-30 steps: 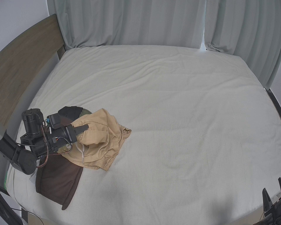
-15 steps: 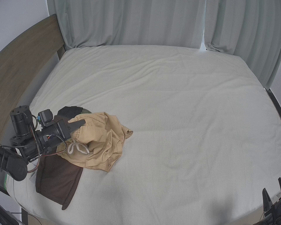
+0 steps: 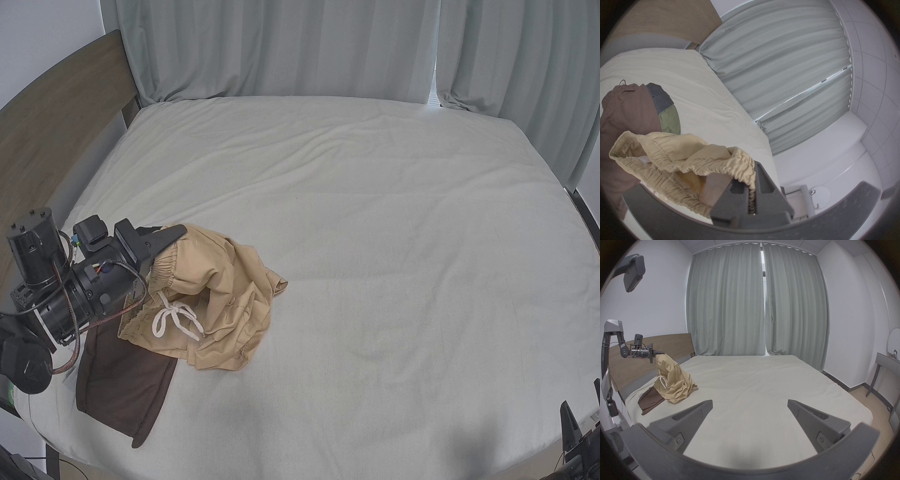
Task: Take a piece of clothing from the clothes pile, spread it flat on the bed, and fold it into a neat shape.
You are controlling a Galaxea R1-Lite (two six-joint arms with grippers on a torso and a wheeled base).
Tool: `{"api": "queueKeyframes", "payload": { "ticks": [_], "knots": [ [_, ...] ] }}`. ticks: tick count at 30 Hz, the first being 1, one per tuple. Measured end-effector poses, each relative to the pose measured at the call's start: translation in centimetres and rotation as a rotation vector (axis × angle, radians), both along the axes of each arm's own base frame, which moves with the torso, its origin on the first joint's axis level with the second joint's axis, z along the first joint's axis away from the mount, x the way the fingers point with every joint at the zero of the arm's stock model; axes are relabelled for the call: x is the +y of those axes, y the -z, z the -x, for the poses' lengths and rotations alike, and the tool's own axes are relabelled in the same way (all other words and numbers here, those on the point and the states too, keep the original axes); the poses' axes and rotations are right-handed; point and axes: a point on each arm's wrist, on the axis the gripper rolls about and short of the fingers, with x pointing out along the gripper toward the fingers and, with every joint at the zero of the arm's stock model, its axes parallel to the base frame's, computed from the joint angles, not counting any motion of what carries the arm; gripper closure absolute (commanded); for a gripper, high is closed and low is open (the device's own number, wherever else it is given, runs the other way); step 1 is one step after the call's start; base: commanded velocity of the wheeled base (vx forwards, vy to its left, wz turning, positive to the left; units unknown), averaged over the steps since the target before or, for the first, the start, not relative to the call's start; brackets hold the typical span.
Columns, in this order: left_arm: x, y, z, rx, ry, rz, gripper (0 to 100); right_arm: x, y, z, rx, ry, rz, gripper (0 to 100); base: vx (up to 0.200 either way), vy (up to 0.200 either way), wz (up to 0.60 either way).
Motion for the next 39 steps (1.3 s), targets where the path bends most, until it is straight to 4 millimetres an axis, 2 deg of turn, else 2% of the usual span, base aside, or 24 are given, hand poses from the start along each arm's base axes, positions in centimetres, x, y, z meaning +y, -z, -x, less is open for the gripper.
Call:
{"api": "queueKeyframes", "payload": {
  "ticks": [10,21,25,39],
  "knots": [
    [-1.8,-2.2,1.1,-0.008,-0.084,0.195,100,0.0,0.0,0.0,0.0,0.0,0.0,0,0.0,0.0,0.0],
    [-4.5,-4.6,2.3,-0.029,-0.059,0.329,100,0.0,0.0,0.0,0.0,0.0,0.0,0,0.0,0.0,0.0],
    [-5.6,-5.6,2.7,-0.042,-0.039,0.373,100,0.0,0.0,0.0,0.0,0.0,0.0,0,0.0,0.0,0.0],
    [-9.6,-7.3,3.8,-0.047,0.102,0.438,100,0.0,0.0,0.0,0.0,-0.001,-0.001,0,0.0,0.0,0.0]
  ]
}}
